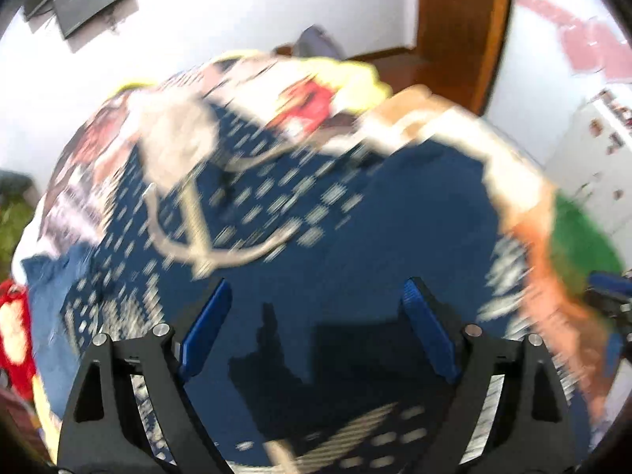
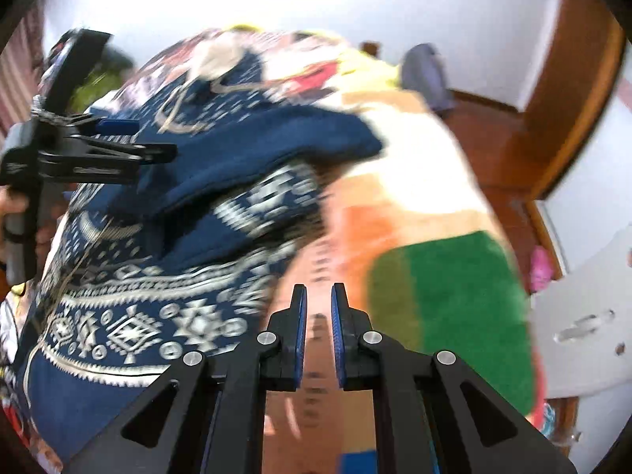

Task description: Fold large clothes

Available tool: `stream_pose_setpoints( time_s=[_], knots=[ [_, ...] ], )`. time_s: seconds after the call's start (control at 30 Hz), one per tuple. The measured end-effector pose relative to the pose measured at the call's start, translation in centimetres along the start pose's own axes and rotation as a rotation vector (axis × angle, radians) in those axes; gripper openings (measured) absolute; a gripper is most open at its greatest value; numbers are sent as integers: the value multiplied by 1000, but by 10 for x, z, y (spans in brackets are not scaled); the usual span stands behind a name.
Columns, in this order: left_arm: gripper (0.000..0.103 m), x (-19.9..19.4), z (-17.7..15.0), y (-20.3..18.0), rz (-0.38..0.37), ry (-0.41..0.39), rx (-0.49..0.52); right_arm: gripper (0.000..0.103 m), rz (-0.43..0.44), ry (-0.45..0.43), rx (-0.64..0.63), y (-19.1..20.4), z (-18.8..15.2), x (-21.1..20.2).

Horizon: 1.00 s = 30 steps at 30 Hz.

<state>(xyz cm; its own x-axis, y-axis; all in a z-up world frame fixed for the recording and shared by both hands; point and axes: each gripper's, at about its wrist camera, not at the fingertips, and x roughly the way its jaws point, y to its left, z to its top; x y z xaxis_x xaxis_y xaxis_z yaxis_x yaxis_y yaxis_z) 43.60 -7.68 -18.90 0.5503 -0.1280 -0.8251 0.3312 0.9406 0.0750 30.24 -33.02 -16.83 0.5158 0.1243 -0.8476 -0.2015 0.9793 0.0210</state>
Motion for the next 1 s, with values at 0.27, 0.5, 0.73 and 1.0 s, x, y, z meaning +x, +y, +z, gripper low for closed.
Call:
stream_pose_setpoints(
  time_s=[0.27,0.5,0.73,1.0],
  knots=[
    [89,42,52,-76,-182,69,62,8,15,-62,183,-50,12,-10],
    [36,92,60,-94,-137,149,58,8,36,-26,229,-56,9,9],
    [9,28,80,-37,-207,-22,-69,8,43,-38,178,-46,27,20],
    [8,-96,106,46,-218,-320,-144,8,93,-121,63,-8,78,16]
  ],
)
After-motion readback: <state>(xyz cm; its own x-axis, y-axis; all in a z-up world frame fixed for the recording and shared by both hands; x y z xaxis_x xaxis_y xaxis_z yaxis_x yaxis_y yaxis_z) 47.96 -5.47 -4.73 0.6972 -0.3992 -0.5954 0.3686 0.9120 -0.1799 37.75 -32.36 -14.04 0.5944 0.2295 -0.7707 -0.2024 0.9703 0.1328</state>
